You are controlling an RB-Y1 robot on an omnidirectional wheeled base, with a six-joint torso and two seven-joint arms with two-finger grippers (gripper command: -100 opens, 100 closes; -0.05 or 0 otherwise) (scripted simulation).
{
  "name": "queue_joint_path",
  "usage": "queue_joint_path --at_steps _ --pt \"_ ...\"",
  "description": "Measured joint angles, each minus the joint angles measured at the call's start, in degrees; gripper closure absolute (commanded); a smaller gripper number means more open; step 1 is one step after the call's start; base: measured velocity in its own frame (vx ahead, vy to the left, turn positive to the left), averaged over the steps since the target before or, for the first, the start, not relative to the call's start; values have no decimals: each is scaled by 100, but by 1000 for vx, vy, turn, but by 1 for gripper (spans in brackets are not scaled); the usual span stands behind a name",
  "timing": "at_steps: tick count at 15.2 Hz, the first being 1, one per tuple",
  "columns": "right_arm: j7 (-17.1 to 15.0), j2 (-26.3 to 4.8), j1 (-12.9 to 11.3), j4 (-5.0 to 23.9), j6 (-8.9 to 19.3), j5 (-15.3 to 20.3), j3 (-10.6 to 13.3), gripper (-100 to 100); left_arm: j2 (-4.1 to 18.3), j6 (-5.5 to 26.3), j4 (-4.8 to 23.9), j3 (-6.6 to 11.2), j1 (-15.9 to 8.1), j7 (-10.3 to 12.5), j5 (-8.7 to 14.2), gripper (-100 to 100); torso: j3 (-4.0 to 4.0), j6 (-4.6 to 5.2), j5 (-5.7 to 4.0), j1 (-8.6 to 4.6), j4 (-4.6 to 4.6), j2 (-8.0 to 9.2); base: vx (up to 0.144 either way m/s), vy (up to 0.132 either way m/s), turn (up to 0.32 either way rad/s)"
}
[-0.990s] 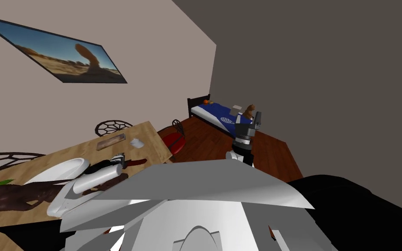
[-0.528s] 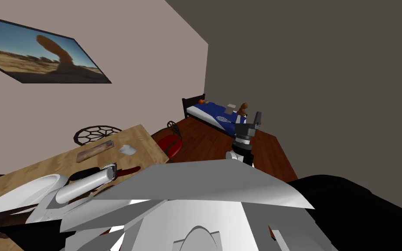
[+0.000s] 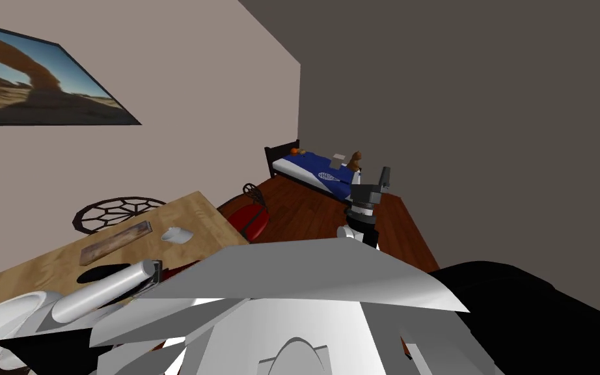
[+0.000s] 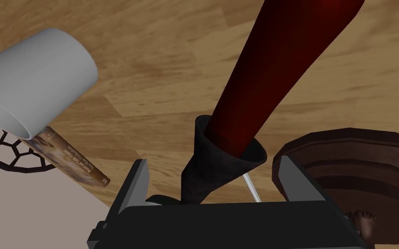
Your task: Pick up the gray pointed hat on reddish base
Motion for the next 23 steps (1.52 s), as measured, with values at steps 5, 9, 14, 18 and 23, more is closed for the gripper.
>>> queue_joint_path --at_steps 5,9,14,18,23 --pt "0 0 0 0 0 0 0 0 110 496 403 296 -47 -51 106 -100 0 -1 1 2 0 0 26 32 -130" --pt "0 0 0 0 0 0 0 0 124 829 635 508 -28 -77 163 -100 2 0 1 8 1 4 16 45 -118" --pt "0 0 1 0 0 0 -1 0 165 1042 902 638 -60 -92 198 -100 2 -3 2 6 1 4 14 46 -42" --pt "0 0 0 0 0 0 -1 0 95 750 1133 494 -131 -12 108 -100 6 -3 2 6 2 10 -4 38 16" --pt "0 0 0 0 0 0 0 0 96 719 1149 485 -129 -10 97 100 10 -4 1 -6 7 13 0 2 0"
